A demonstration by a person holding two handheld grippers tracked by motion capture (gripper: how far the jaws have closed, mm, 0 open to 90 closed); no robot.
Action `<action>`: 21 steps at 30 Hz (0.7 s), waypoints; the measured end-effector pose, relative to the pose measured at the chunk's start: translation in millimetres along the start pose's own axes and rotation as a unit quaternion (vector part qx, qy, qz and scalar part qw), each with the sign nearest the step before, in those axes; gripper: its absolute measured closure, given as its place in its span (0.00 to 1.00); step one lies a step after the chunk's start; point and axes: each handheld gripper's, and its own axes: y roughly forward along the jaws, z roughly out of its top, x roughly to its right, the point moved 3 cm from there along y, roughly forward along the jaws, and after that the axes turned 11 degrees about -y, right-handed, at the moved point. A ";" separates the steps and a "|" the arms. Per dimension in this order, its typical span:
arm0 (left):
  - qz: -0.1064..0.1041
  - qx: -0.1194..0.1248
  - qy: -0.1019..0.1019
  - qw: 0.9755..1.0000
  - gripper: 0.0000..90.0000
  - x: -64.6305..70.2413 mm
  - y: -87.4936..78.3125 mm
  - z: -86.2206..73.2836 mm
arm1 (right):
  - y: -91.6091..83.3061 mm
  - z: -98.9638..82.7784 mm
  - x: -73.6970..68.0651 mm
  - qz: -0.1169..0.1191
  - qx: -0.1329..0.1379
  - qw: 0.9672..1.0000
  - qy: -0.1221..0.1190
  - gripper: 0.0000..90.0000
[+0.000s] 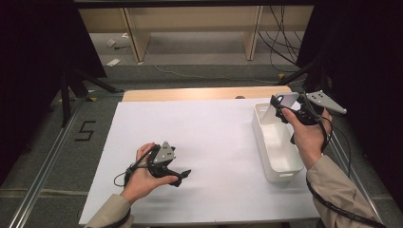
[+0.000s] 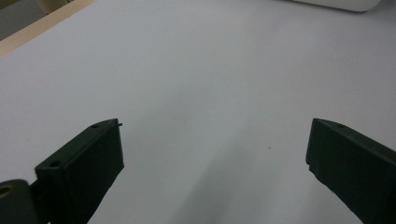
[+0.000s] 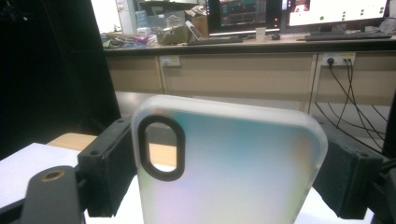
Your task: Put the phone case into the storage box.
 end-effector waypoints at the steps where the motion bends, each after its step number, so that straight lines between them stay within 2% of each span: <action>1: -0.001 0.000 0.002 1.000 0.04 -0.1 0.0 0.1 | 0.1 0.1 0.2 -0.001 -0.001 1.000 -0.001 0.20; 21: 0.003 0.000 0.001 1.000 0.04 -0.4 -0.1 0.1 | 5.5 -2.0 6.4 -0.011 -0.015 1.000 -0.005 0.20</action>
